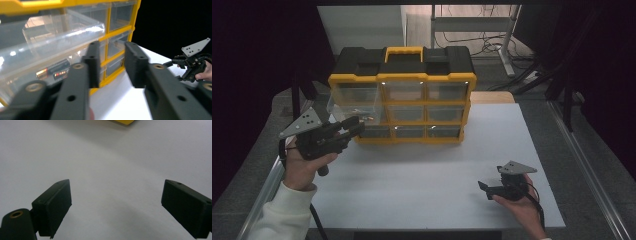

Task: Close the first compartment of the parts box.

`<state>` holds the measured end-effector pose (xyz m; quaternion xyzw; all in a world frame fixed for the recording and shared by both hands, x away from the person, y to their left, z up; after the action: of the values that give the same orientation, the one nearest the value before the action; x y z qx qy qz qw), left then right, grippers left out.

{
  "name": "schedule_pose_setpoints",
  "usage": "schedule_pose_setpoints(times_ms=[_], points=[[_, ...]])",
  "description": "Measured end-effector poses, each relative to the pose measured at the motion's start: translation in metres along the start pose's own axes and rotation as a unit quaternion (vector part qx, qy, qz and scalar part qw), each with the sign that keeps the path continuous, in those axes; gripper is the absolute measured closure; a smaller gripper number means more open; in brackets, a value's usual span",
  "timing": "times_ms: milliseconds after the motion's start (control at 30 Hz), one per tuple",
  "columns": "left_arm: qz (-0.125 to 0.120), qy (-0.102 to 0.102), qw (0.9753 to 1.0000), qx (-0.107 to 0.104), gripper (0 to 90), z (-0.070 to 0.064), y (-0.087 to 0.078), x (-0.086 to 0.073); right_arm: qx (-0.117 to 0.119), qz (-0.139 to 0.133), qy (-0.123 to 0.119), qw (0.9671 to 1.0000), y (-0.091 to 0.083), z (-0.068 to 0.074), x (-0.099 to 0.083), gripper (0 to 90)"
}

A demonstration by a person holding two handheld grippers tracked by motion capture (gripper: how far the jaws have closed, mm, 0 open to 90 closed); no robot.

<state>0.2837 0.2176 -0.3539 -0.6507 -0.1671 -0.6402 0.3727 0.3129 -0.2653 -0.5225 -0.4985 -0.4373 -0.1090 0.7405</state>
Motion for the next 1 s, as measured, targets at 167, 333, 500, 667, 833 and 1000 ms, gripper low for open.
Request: schedule_pose_setpoints(times_ms=[167,333,500,667,833,1000], points=[[0.013,-0.017,0.9997,0.008,88.7,0.004,0.003,-0.011,0.000,0.000,0.000,1.0000,0.000,0.000,0.000,9.7],[0.022,-0.026,0.9992,0.021,89.5,0.011,0.007,-0.020,0.000,0.000,-0.001,1.0000,0.000,0.000,0.000,9.7],[0.027,-0.032,0.9980,0.047,89.5,0.020,0.013,-0.021,0.000,0.001,-0.001,1.0000,0.000,0.000,0.000,9.7],[0.019,-0.037,0.9964,0.075,89.5,0.032,0.023,-0.017,0.000,0.001,-0.001,1.0000,0.000,0.000,0.000,9.7],[0.026,-0.049,0.9945,0.089,89.4,0.051,0.039,-0.013,0.001,0.000,-0.001,1.0000,0.000,0.000,0.000,9.7],[0.029,-0.066,0.9924,0.099,89.3,0.069,0.056,-0.011,0.001,-0.001,-0.001,1.0000,0.000,0.000,0.001,9.7]])
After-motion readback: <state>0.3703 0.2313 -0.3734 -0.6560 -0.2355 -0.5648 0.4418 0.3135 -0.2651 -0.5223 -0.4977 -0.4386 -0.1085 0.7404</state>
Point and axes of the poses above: each handheld gripper's, and its own axes: y roughly forward along the jaws, x roughly out of its top, z roughly to its left, the point moved 3 cm from there along y, roughly forward along the jaws, and after that the axes turned 11 degrees about y, right-handed, at the moved point
